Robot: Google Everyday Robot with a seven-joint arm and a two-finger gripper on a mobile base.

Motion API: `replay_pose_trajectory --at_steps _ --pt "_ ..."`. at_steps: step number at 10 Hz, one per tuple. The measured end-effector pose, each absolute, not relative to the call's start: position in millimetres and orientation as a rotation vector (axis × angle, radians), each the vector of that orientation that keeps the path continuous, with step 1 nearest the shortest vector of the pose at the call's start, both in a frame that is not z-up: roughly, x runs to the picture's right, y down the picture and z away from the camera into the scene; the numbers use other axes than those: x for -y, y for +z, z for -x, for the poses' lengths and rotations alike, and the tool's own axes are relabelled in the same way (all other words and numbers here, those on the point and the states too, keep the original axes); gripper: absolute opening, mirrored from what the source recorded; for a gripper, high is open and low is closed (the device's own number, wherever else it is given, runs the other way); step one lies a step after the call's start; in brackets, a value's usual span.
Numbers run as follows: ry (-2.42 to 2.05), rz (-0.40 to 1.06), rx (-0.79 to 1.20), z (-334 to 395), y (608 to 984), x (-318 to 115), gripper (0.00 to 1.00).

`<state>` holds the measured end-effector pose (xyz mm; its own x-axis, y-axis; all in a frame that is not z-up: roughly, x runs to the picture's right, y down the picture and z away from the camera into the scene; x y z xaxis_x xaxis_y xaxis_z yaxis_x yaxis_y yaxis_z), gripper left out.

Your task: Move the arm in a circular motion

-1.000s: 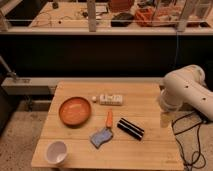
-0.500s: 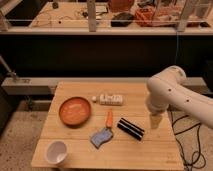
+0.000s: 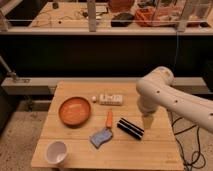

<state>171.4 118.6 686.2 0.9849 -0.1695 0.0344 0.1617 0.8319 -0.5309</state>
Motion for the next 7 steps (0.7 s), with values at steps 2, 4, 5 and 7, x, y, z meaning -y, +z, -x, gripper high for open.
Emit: replay_pose_trajectory --at_steps 2,4,5,7 --pt "-0.214 0.561 -0.005 -151.9 685.2 -120.9 0.8" --pt "-0.237 0.561 -0.004 -139.5 684.6 -120.4 0.8" --pt "-0.249 0.556 0.002 -124.5 685.7 -118.6 0.8" --pt "-0.27 0.554 0.01 -96.3 687.9 -114.9 0.8"
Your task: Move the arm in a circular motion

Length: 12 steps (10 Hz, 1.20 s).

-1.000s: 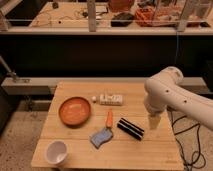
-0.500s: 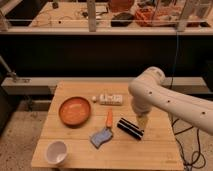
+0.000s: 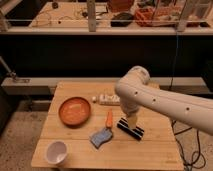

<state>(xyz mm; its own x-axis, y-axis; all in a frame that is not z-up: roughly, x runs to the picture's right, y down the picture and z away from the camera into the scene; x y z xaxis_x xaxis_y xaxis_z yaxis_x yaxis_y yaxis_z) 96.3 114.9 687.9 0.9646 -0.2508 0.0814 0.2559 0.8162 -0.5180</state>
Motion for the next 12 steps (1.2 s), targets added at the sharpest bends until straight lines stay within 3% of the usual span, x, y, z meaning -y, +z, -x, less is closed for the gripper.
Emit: replay_pose_trajectory --at_steps 12 --pt "-0.342 0.55 0.027 -39.8 715.3 -61.0 0.8"
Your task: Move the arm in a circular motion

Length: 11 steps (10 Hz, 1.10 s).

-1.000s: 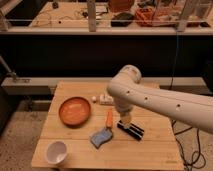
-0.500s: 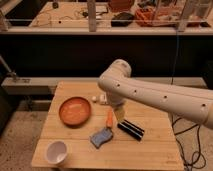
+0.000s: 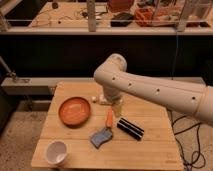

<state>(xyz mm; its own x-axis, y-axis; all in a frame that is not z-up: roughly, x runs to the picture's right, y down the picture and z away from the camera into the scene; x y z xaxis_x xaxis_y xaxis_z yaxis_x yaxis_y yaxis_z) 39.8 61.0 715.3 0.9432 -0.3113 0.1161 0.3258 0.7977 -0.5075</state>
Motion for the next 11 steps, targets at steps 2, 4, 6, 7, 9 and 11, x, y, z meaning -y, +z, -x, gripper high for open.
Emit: replay_pose_trajectory --at_steps 2,4,6,7,9,11 --pt "-0.335 0.548 0.023 -41.5 720.7 -52.3 0.8" --pt "-0.325 0.547 0.017 -45.2 725.4 -48.4 0.8" --pt "-0.307 0.538 0.017 -59.4 734.5 -39.5 0.8" --pt "-0.299 0.535 0.016 -65.6 738.0 -35.8 0.8" --pt "-0.285 0.53 0.018 -68.5 742.1 -32.6 0.8" --pt "-0.251 0.525 0.016 -87.9 743.6 -28.3 0.8"
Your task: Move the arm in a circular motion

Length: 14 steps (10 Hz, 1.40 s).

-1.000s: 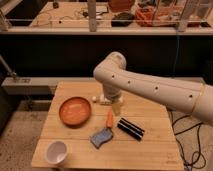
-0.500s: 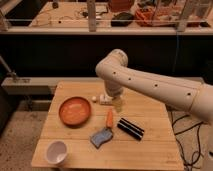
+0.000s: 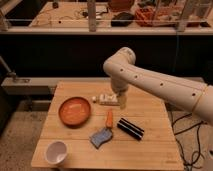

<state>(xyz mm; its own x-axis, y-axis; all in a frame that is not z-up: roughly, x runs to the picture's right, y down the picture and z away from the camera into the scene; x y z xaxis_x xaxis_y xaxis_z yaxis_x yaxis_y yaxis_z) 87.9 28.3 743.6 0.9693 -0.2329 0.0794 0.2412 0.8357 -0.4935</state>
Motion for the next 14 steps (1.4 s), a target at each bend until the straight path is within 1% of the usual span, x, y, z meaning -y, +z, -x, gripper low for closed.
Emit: replay_pose_trajectory --at_steps 1,6,8,10,12,14 --pt "-0.23 0.521 0.015 -105.4 744.8 -24.7 0.8" --pt "-0.17 0.511 0.025 -131.1 748.6 -11.6 0.8" --pt "-0.141 0.511 0.029 -156.1 753.9 -10.6 0.8" --pt "-0.098 0.507 0.027 -188.9 757.1 -13.8 0.8" --pt "-0.068 0.506 0.03 -201.6 756.8 -19.4 0.8" --pt "-0.041 0.51 0.024 -219.5 747.3 -30.1 0.8"
